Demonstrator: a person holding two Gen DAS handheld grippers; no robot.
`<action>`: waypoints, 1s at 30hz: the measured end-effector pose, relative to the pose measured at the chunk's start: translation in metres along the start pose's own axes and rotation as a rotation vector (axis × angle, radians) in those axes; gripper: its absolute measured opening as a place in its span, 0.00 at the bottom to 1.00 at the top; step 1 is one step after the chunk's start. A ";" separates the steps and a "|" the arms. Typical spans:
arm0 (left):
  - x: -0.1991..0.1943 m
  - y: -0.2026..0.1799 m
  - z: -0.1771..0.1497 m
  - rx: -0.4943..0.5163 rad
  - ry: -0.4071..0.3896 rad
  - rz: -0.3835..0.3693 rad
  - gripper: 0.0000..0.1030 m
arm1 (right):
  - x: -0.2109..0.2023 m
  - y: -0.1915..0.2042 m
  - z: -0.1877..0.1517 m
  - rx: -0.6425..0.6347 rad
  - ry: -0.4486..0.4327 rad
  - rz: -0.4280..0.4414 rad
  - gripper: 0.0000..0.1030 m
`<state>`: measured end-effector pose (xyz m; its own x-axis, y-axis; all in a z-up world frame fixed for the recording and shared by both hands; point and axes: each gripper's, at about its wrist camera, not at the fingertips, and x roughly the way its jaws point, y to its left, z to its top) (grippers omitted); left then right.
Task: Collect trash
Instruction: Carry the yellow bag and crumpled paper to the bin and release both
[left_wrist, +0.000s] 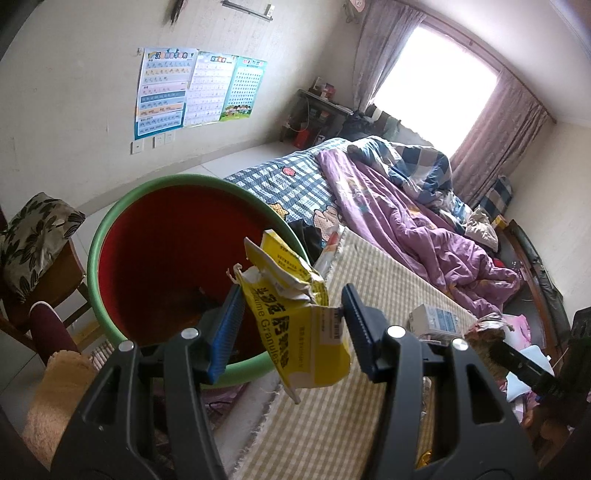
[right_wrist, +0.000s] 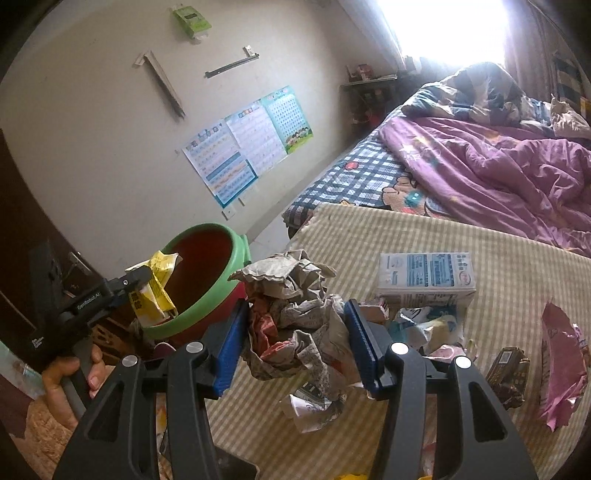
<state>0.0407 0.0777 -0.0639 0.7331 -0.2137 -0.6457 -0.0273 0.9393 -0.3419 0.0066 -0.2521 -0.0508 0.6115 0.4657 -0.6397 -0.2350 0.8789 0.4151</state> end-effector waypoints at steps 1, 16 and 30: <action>0.000 0.000 0.000 -0.001 -0.001 0.000 0.50 | 0.000 0.000 -0.001 0.002 0.002 0.001 0.50; -0.003 0.019 -0.001 -0.018 -0.007 0.035 0.50 | 0.021 0.023 0.019 -0.016 0.001 0.075 0.51; -0.006 0.023 0.006 -0.018 -0.041 0.080 0.50 | 0.058 0.067 0.044 -0.086 0.014 0.161 0.51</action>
<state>0.0401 0.1026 -0.0636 0.7553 -0.1269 -0.6430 -0.0985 0.9480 -0.3027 0.0595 -0.1703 -0.0315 0.5505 0.6020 -0.5784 -0.3934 0.7982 0.4562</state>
